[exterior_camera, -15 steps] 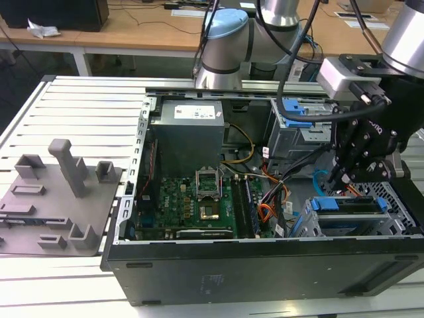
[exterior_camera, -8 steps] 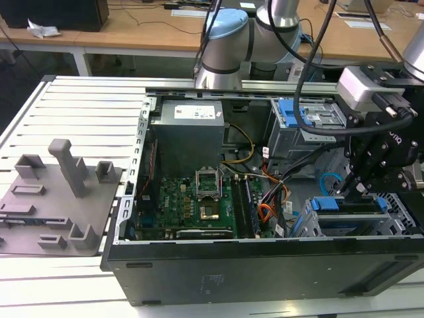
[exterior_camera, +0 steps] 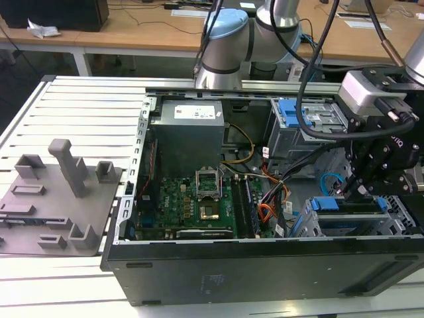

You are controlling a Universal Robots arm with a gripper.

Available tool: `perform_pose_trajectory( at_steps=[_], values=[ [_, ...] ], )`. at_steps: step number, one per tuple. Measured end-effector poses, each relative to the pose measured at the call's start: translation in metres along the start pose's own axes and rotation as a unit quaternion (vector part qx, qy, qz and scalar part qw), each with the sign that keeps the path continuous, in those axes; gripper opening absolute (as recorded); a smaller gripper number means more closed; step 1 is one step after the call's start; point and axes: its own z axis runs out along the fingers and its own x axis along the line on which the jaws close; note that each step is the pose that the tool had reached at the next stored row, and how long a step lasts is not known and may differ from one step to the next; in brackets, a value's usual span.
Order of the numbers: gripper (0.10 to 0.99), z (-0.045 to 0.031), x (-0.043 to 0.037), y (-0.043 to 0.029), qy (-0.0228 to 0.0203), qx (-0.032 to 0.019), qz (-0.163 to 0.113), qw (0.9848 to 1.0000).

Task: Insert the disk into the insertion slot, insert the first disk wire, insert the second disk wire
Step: 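Insert the second disk wire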

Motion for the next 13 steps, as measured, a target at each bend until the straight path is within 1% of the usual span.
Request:
perform_pose_trajectory(
  at_steps=[5, 9, 13],
  values=[
    [0.161, 0.0023, 0.0003, -0.0013, -0.0001, 0.0000, 0.000, 1.0000],
    [0.161, 0.0056, 0.0000, -0.0029, 0.0000, 0.0000, 0.000, 1.0000],
    [0.161, 0.0062, -0.0057, -0.0043, 0.0000, 0.0000, 0.000, 1.0000]
  ],
)
